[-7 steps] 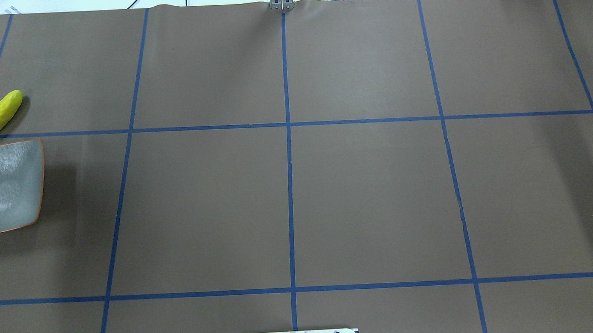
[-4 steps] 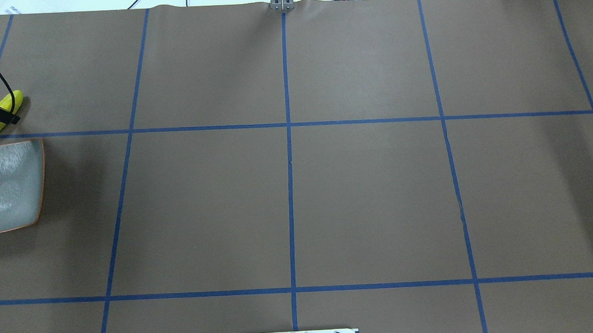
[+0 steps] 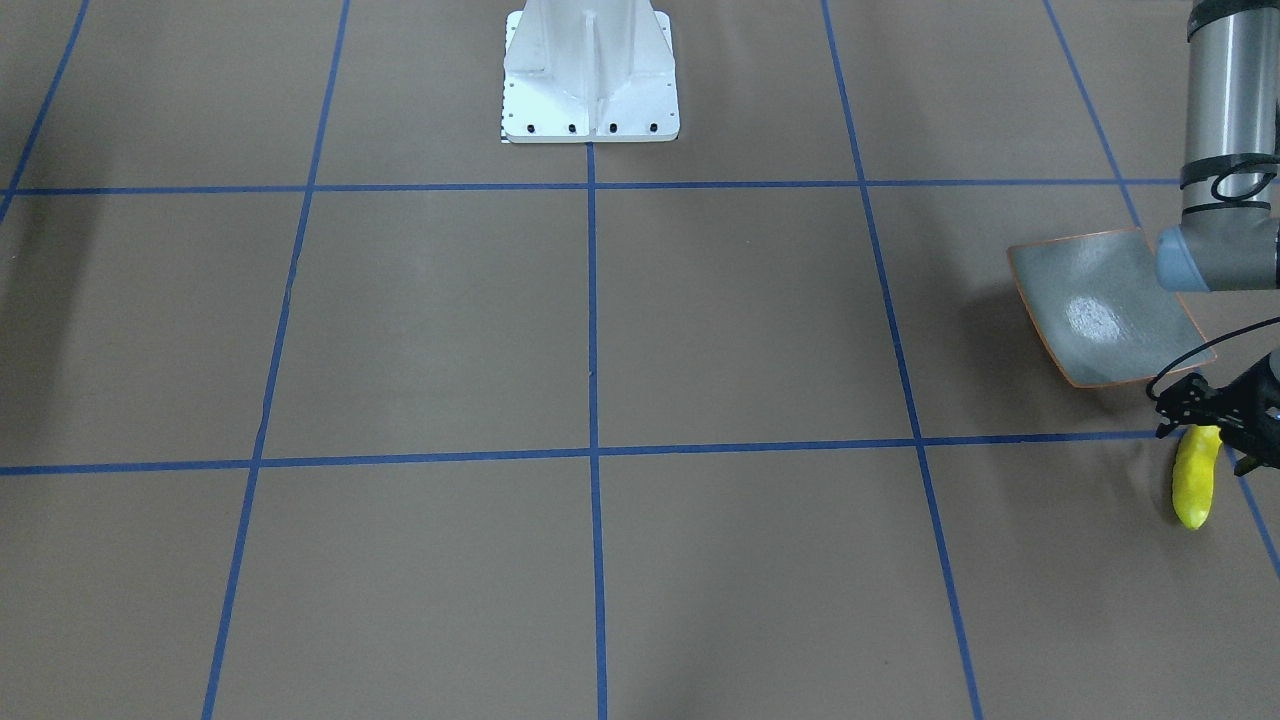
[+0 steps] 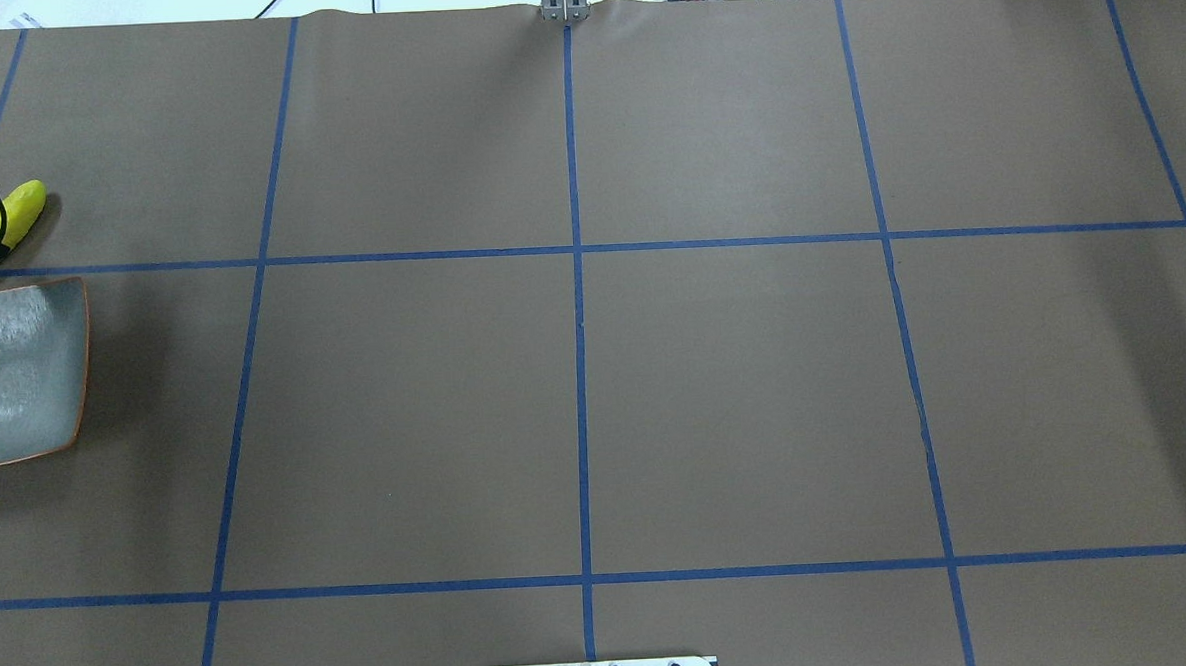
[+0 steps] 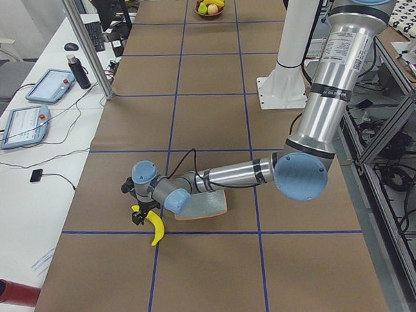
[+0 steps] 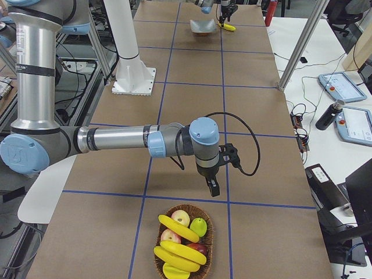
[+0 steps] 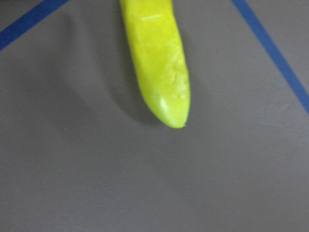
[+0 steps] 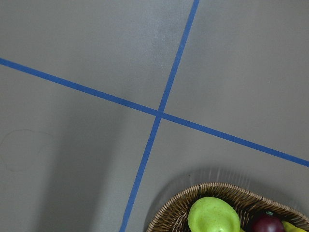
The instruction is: Transfer all bananas from basket to plate
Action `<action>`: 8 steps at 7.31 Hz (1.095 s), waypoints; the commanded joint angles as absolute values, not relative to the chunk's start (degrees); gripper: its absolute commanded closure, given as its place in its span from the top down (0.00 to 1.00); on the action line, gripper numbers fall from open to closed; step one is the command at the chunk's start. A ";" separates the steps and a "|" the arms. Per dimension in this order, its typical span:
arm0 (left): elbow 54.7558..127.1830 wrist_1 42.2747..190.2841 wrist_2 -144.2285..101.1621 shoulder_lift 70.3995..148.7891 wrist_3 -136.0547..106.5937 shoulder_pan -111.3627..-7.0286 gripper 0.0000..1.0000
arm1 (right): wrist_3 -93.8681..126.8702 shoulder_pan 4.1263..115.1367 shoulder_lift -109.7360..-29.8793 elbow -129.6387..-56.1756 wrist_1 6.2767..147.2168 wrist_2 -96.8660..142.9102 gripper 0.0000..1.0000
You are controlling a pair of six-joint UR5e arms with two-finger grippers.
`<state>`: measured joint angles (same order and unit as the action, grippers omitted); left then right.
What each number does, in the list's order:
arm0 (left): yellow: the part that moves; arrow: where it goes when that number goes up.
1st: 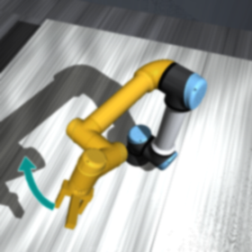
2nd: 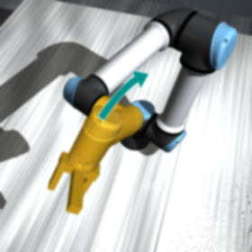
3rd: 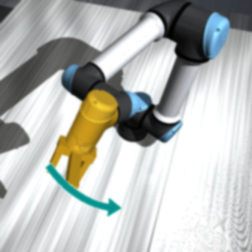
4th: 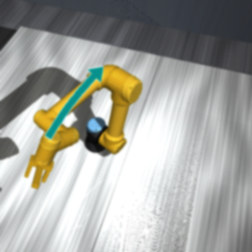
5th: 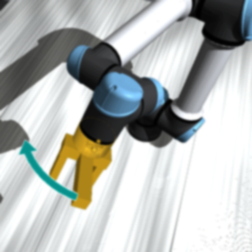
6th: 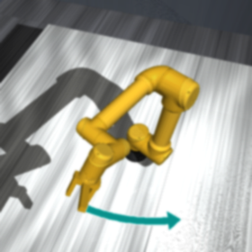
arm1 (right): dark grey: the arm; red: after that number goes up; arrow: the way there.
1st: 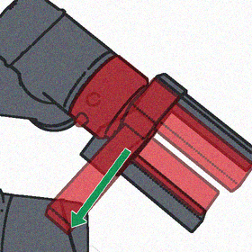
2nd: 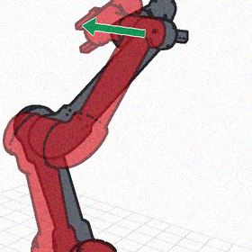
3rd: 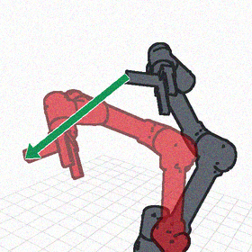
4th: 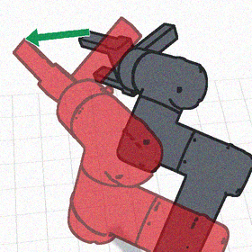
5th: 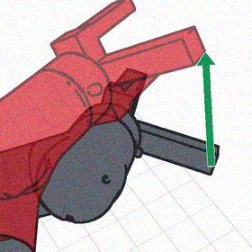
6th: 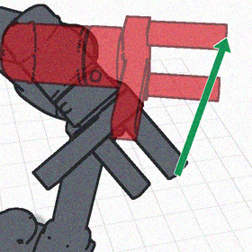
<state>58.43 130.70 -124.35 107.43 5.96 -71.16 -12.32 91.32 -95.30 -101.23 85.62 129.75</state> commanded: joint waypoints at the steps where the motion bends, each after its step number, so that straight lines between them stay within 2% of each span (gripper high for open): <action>1: 57.58 129.99 -124.19 107.49 6.15 -71.89 0.92 | -12.74 91.32 -95.45 -101.25 85.43 129.73 1.00; 6: 56.95 129.99 -124.19 107.40 5.98 -70.84 0.91 | -12.83 91.32 -95.36 -101.16 85.43 129.55 1.00; 8: 56.95 130.17 -124.28 106.88 5.80 -70.58 0.76 | -12.83 91.32 -95.36 -101.16 85.34 129.03 1.00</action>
